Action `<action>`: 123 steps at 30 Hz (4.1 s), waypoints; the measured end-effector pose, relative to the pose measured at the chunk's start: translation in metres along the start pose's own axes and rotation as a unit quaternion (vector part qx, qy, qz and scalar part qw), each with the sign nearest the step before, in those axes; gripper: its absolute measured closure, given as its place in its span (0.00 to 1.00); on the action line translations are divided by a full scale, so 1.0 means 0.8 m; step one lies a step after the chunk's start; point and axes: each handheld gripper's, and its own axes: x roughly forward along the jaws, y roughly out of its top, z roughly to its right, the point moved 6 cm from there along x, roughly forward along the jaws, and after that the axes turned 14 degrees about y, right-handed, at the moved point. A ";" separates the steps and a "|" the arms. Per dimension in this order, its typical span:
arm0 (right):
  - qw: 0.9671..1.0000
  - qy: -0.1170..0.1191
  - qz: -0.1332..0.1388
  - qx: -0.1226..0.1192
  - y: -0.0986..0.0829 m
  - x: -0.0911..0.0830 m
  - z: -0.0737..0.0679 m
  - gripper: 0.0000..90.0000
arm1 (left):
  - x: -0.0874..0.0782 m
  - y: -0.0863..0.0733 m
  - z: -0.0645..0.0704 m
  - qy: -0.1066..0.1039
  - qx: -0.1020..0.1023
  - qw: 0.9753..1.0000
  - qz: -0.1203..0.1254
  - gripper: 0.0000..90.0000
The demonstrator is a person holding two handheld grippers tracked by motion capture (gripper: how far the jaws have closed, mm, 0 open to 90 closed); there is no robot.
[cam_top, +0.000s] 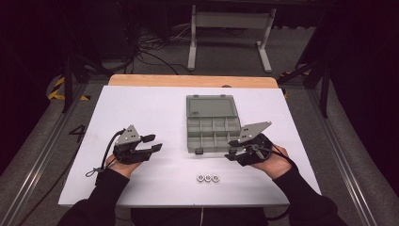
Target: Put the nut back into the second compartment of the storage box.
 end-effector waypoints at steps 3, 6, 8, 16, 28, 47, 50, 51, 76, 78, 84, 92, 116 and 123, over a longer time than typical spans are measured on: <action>0.999 0.013 -0.036 -0.008 0.005 0.008 -0.007 0.56 | 0.000 0.000 -0.001 -0.001 -0.003 1.000 0.002 0.58; 0.998 0.021 -0.056 -0.015 0.008 0.013 -0.013 0.55 | -0.001 0.000 -0.002 -0.001 -0.001 1.000 0.004 0.58; 0.998 0.023 -0.063 -0.018 0.010 0.014 -0.014 0.55 | -0.001 0.000 -0.002 0.000 -0.002 1.000 0.004 0.56; 0.994 0.034 -0.095 -0.034 0.015 0.028 -0.020 0.53 | -0.002 -0.001 -0.005 0.005 -0.012 1.000 0.001 0.53; 0.989 0.050 -0.136 -0.036 0.008 0.057 -0.030 0.52 | -0.001 -0.002 -0.005 0.004 -0.011 1.000 -0.001 0.54; 0.976 0.082 -0.202 -0.024 -0.005 0.097 -0.040 0.54 | 0.001 -0.004 -0.007 0.005 -0.014 1.000 -0.005 0.52; 0.973 0.084 -0.216 -0.027 -0.008 0.101 -0.040 0.57 | 0.001 -0.004 -0.007 0.004 -0.015 1.000 -0.006 0.52; 0.973 0.084 -0.216 -0.027 -0.008 0.101 -0.040 0.57 | 0.001 -0.004 -0.007 0.004 -0.015 1.000 -0.006 0.52; 0.965 0.090 -0.245 -0.035 -0.013 0.113 -0.042 0.75 | 0.003 -0.005 -0.007 0.003 -0.016 1.000 -0.007 0.52; 0.964 0.088 -0.246 -0.038 -0.012 0.113 -0.042 0.78 | 0.003 -0.005 -0.007 0.001 -0.016 1.000 -0.008 0.52; 0.964 0.082 -0.249 -0.038 -0.010 0.107 -0.040 0.78 | 0.002 -0.006 -0.008 0.003 -0.016 1.000 -0.008 0.52; 0.968 0.076 -0.236 -0.045 0.014 0.085 -0.037 0.78 | 0.001 -0.006 -0.007 0.004 -0.021 1.000 -0.008 0.53; 0.979 0.050 -0.193 -0.037 0.082 0.045 0.020 0.78 | 0.000 -0.006 -0.008 0.003 -0.021 1.000 -0.009 0.52; 0.982 0.039 -0.183 -0.028 0.098 0.041 0.042 0.78 | 0.000 -0.007 -0.009 0.006 -0.017 1.000 -0.007 0.52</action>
